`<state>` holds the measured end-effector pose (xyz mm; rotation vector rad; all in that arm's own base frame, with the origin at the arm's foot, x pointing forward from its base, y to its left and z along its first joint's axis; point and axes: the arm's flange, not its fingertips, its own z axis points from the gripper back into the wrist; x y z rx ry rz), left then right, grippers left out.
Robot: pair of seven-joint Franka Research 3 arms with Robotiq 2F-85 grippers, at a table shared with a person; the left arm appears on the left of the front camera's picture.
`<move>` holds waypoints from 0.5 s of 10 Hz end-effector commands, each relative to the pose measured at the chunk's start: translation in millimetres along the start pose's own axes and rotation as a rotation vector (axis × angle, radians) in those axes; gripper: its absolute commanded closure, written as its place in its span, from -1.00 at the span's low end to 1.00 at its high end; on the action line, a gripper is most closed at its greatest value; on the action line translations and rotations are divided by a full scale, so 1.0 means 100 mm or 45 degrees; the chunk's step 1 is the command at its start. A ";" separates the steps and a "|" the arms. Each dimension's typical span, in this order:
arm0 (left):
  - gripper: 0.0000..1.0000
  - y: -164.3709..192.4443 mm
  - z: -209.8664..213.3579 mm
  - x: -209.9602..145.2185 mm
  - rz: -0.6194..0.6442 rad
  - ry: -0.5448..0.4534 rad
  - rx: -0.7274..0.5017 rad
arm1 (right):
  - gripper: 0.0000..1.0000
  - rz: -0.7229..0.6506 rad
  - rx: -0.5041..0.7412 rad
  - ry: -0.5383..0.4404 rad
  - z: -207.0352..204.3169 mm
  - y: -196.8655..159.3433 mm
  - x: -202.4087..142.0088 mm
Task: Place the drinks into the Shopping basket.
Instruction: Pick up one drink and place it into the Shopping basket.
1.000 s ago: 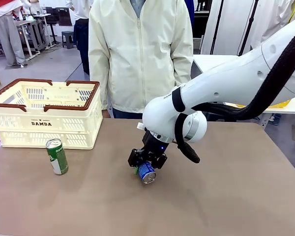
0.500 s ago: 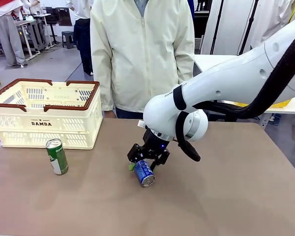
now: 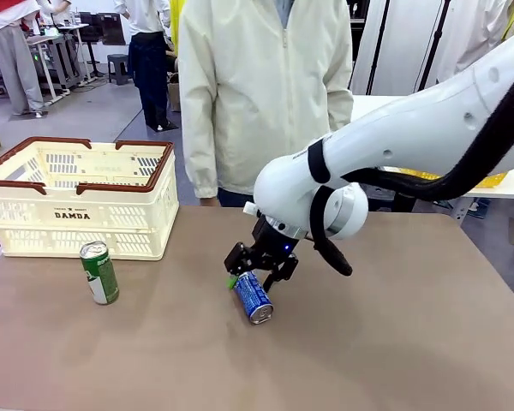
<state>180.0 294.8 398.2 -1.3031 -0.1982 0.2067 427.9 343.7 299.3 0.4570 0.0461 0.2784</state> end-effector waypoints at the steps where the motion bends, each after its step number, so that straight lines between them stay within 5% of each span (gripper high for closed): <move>1: -1.00 -0.02 -0.02 0.01 0.005 -0.017 -0.008 | -1.00 -0.014 0.062 -0.049 0.49 -0.24 -0.28; 3: -1.00 -0.02 -0.02 0.01 0.005 -0.017 -0.008 | -1.00 -0.080 0.146 -0.094 1.14 -0.61 -0.64; 5: -1.00 -0.02 -0.02 0.01 0.005 -0.017 -0.008 | -1.00 -0.188 0.569 -0.150 2.01 -1.28 -1.29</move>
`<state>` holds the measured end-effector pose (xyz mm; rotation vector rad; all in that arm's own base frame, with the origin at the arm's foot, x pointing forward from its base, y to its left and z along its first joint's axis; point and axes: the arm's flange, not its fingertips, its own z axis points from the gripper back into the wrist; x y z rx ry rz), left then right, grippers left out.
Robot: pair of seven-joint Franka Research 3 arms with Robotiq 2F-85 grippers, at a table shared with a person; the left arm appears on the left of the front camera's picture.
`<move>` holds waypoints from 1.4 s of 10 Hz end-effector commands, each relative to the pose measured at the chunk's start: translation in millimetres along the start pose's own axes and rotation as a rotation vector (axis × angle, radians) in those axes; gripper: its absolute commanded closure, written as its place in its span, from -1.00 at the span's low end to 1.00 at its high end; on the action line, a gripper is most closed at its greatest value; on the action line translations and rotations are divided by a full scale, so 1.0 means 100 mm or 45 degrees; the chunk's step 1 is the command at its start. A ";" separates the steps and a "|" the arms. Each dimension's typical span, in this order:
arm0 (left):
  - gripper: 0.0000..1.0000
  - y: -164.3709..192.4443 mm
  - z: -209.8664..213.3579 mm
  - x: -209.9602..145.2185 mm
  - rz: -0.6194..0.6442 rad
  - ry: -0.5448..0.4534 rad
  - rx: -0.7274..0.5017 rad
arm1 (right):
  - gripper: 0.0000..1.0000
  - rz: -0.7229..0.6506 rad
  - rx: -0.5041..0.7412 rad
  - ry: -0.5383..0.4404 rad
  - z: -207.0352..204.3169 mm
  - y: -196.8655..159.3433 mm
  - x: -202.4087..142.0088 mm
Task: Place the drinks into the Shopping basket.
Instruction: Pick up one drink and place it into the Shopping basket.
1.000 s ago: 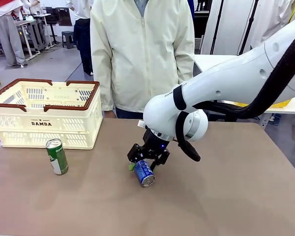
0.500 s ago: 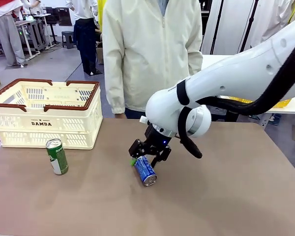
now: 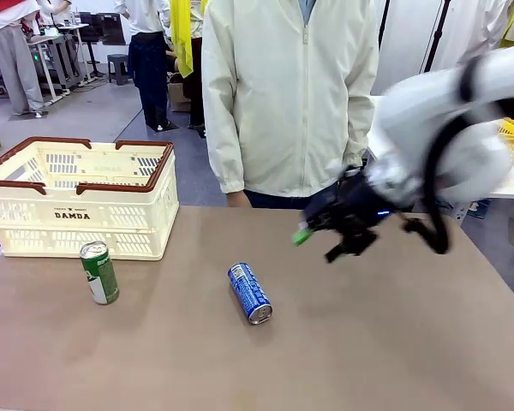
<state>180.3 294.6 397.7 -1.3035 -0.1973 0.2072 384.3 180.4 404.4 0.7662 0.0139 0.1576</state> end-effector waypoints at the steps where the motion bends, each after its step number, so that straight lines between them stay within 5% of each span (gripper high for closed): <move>1: -1.00 -0.03 -0.02 0.01 0.004 -0.018 -0.008 | -1.00 -0.149 0.360 -0.072 0.98 -0.57 -0.62; 4: -1.00 -0.03 -0.02 0.01 0.004 -0.018 -0.008 | -1.00 -0.277 0.853 -0.325 1.85 -1.60 -1.34; 6: -1.00 -0.03 -0.02 0.01 0.004 -0.018 -0.008 | -1.00 -0.205 1.022 -0.530 1.90 -2.09 -1.58; 7: -1.00 -0.03 -0.02 0.01 0.004 -0.018 -0.008 | -1.00 -0.229 0.893 -0.595 1.71 -2.11 -1.54; 8: -1.00 -0.03 -0.02 0.01 0.004 -0.018 -0.008 | -1.00 -0.302 0.957 -0.465 2.21 -1.94 -1.60; 12: -1.00 0.00 0.00 0.00 -0.001 -0.001 0.000 | -1.00 -0.302 0.957 -0.465 2.21 -1.94 -1.60; 13: -1.00 -0.49 -0.10 0.00 0.124 -0.088 0.112 | -1.00 -0.302 0.957 -0.465 2.21 -1.94 -1.60; 14: -1.00 -0.99 -0.46 0.09 0.131 -0.028 0.257 | -1.00 -0.302 0.957 -0.465 2.21 -1.94 -1.60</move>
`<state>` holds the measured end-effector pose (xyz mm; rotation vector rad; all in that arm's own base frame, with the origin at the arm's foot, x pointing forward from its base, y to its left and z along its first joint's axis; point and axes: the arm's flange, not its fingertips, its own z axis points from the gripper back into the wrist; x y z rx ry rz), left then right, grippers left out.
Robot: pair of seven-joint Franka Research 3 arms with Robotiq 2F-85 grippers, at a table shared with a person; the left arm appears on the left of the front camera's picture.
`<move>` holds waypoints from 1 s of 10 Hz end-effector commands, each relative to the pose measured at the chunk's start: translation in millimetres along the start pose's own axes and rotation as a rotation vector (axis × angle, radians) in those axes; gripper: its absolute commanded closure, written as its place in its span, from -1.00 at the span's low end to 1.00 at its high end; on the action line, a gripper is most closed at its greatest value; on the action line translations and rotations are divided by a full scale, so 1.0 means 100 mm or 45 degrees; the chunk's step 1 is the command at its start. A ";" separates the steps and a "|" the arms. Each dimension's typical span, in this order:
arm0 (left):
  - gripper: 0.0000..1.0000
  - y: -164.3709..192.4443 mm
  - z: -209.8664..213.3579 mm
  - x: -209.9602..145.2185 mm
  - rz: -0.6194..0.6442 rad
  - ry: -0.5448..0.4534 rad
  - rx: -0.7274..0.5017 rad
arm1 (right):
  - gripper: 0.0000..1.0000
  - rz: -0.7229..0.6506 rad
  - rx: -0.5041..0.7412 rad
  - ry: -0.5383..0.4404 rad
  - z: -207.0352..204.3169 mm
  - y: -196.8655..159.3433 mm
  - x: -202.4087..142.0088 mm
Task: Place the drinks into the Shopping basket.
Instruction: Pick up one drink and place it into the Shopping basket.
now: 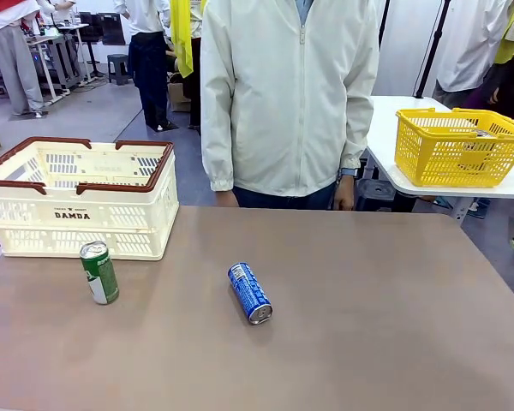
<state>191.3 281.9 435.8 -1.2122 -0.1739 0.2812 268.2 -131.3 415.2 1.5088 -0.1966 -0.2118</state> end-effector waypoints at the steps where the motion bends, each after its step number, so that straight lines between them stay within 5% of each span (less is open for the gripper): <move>1: -1.00 -1.09 -0.76 0.05 0.144 0.104 0.304 | -1.00 -0.024 0.019 -0.012 0.02 0.07 0.00; 3: -1.00 -1.98 -1.93 0.15 0.263 0.007 0.576 | -1.00 -0.024 0.019 -0.012 0.02 0.07 0.00; 5: -1.00 -2.34 -3.26 -0.06 0.149 -0.008 0.863 | -1.00 -0.024 0.019 -0.012 0.02 0.07 0.00; 8: -1.00 -2.40 -4.73 -0.58 -0.118 0.198 0.928 | -1.00 -0.024 0.019 -0.012 0.02 0.07 0.00; 9: -1.00 -2.37 -5.01 -0.75 -0.198 0.118 0.856 | -1.00 -0.024 0.019 -0.012 0.02 0.07 0.00; 10: -1.00 -2.30 -4.93 -0.84 -0.186 0.277 0.821 | -1.00 -0.024 0.019 -0.012 0.02 0.07 0.00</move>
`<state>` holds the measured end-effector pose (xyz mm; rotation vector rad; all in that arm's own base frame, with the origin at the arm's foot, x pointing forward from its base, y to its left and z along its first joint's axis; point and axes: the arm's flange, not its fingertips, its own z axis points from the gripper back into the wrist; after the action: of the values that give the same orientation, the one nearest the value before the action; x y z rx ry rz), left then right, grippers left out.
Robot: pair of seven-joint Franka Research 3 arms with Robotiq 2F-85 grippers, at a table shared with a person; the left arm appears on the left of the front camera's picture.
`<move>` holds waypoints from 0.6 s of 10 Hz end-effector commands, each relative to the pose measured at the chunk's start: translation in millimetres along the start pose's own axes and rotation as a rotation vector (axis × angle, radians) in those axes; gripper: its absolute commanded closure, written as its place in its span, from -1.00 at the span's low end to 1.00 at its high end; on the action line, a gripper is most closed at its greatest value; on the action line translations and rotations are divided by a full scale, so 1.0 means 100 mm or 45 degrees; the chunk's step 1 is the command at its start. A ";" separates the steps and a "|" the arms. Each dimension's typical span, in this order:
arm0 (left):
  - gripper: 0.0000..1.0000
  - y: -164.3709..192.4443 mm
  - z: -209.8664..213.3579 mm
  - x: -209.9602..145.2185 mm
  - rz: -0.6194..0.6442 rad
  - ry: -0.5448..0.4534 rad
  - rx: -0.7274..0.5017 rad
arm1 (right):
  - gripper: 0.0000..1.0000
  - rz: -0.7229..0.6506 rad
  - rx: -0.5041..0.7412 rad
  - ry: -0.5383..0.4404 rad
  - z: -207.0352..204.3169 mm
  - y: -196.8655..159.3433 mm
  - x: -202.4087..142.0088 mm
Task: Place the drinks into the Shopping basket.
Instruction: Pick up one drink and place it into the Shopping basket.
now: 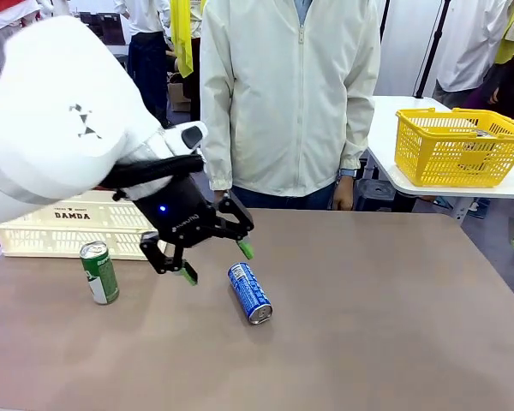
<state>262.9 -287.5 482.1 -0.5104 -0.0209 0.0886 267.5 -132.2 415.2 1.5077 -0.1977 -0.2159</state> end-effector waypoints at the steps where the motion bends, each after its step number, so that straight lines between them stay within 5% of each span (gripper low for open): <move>1: -1.00 0.09 0.16 0.01 0.043 -0.017 0.026 | -1.00 -0.021 0.020 -0.008 0.01 0.07 0.01; 5: -1.00 0.06 0.09 0.06 0.009 -0.003 0.012 | -1.00 -0.021 0.020 -0.008 0.01 0.07 0.01; 6: -1.00 -0.16 -0.16 0.41 -0.128 0.041 0.143 | -1.00 -0.021 0.020 -0.008 0.01 0.07 0.01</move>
<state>273.8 -280.3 485.8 -0.4649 -0.0170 0.0606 267.3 -132.4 415.2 1.5079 -0.1980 -0.2163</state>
